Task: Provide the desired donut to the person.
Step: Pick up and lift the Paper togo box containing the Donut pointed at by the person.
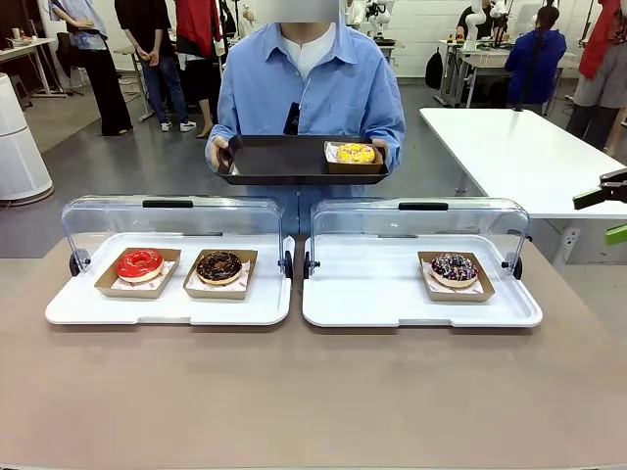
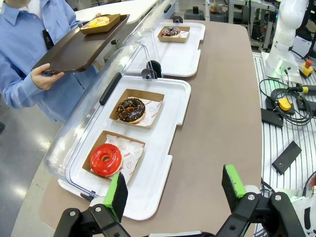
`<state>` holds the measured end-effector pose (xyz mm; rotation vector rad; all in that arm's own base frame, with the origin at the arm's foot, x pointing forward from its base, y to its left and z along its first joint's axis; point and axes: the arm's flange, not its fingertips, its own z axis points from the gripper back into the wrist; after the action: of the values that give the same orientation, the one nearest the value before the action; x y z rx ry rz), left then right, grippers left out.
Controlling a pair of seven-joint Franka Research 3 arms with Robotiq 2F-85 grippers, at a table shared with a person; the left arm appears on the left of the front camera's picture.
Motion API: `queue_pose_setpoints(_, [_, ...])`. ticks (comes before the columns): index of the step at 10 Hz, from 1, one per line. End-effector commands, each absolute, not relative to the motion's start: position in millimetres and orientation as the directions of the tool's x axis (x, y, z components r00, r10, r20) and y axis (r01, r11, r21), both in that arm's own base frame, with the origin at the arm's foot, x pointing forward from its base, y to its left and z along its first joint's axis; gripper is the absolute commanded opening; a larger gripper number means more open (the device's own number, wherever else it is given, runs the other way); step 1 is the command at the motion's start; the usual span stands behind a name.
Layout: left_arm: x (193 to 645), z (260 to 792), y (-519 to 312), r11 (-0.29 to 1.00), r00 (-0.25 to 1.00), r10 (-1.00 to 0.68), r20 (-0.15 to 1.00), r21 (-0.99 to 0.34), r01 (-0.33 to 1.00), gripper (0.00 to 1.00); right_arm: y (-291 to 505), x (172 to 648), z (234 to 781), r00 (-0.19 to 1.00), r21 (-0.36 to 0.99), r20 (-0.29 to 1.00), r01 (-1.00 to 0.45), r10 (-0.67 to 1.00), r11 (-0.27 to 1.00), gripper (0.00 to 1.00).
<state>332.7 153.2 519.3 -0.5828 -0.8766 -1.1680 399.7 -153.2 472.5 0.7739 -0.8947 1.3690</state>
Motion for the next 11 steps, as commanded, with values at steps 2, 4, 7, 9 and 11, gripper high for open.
queue_pose_setpoints(2, [331.4, 519.5, 153.5, 0.308, 0.131, -0.529, 0.838, 0.046, 0.95, 1.0, -153.2, 398.6, 472.9, -0.015, -0.048, 0.879, -0.997, 0.477, 0.057, 1.0])
queue_pose_setpoints(4, [331.4, 519.5, 153.5, 0.308, 0.131, -0.529, 0.838, 0.046, 0.95, 1.0, -153.2, 398.6, 472.9, -0.015, -0.048, 0.879, -0.997, 0.477, 0.057, 1.0])
queue_pose_setpoints(7, [331.4, 519.5, 153.5, 0.308, 0.131, -0.529, 0.838, 0.046, 0.95, 1.0, -153.2, 398.6, 472.9, -0.015, -0.048, 0.879, -0.997, 0.477, 0.057, 1.0])
queue_pose_setpoints(9, [331.4, 519.5, 153.5, 0.308, 0.131, -0.529, 0.838, 0.046, 0.95, 1.0, -153.2, 398.6, 472.9, -0.015, -0.048, 0.879, -0.997, 0.477, 0.057, 1.0])
queue_pose_setpoints(11, [331.4, 519.5, 153.5, 0.308, 0.131, -0.529, 0.838, 0.046, 0.95, 1.0, -153.2, 398.6, 472.9, -0.015, -0.048, 0.879, -0.997, 0.477, 0.057, 1.0])
